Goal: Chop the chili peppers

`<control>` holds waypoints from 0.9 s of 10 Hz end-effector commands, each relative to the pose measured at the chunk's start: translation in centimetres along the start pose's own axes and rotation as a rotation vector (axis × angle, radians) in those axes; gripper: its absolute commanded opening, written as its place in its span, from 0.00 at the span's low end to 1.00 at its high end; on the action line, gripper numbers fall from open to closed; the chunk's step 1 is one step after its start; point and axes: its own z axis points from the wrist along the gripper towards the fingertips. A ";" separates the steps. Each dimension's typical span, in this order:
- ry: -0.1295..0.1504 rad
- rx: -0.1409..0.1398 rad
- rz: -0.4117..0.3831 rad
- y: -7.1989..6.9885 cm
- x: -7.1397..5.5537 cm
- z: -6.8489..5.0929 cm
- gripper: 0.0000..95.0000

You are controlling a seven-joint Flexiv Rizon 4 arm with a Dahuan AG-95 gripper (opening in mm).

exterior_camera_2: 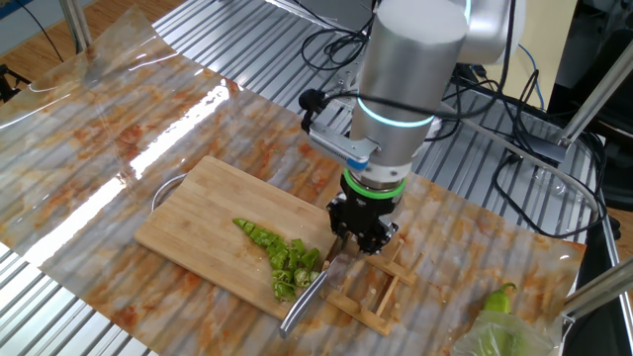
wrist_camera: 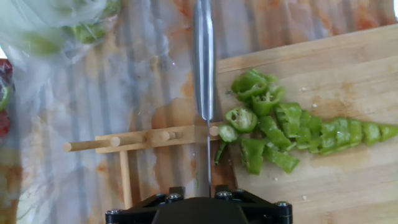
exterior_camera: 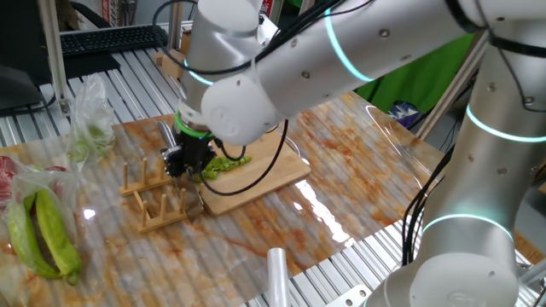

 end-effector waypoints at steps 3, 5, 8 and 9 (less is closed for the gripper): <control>0.038 0.001 -0.034 -0.8 -1.1 -3.2 0.20; 0.048 0.000 -0.042 -1.4 -2.0 -4.7 0.20; 0.063 -0.002 -0.088 -2.7 -3.5 -6.0 0.00; 0.069 -0.003 -0.093 -3.4 -4.0 -6.1 0.00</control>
